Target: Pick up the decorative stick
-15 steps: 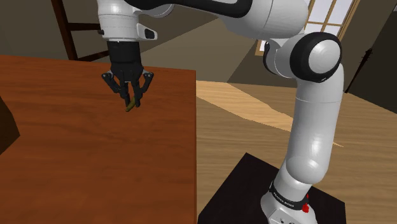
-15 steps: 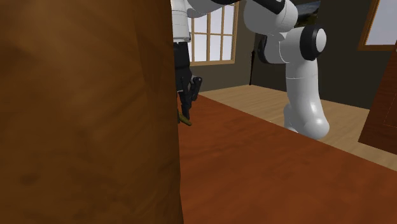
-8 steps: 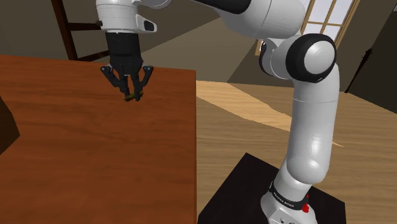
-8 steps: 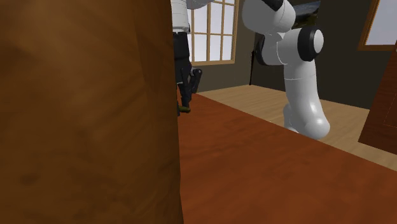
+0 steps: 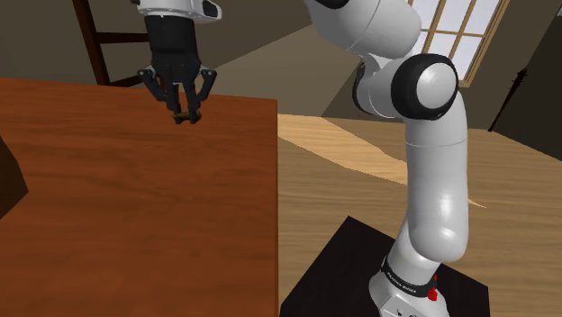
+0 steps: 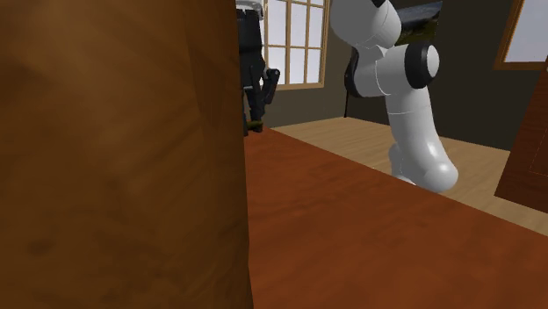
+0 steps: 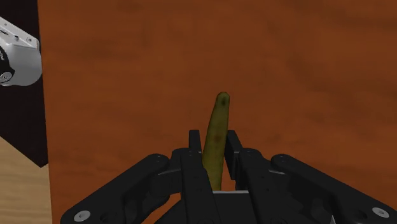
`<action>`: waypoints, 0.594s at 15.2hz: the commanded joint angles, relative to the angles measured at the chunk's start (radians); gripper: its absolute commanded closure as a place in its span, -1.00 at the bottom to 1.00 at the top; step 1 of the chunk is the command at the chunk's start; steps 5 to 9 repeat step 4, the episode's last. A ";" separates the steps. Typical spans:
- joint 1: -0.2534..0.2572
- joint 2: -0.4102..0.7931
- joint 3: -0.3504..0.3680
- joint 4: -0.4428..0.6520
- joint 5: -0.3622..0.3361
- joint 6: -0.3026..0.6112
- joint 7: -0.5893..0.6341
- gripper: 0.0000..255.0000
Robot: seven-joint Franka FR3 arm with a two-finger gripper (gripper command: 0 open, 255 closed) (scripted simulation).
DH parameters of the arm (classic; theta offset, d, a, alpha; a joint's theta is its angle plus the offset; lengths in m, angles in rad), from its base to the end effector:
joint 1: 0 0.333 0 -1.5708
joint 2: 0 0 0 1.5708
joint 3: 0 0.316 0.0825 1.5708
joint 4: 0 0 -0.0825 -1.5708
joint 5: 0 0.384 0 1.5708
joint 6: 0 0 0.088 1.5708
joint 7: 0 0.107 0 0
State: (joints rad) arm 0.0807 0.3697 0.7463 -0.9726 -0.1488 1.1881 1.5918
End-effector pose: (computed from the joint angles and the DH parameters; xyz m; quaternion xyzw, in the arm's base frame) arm 0.4889 0.3394 0.6869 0.9107 -0.4082 -0.0626 0.0113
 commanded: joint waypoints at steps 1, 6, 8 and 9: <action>0.039 0.041 -0.003 0.090 -0.030 -0.053 0.009 1.00; 0.068 0.067 -0.008 0.151 -0.049 -0.088 0.014 1.00; 0.068 0.067 -0.008 0.151 -0.049 -0.088 0.014 1.00; 0.068 0.067 -0.008 0.151 -0.049 -0.088 0.014 1.00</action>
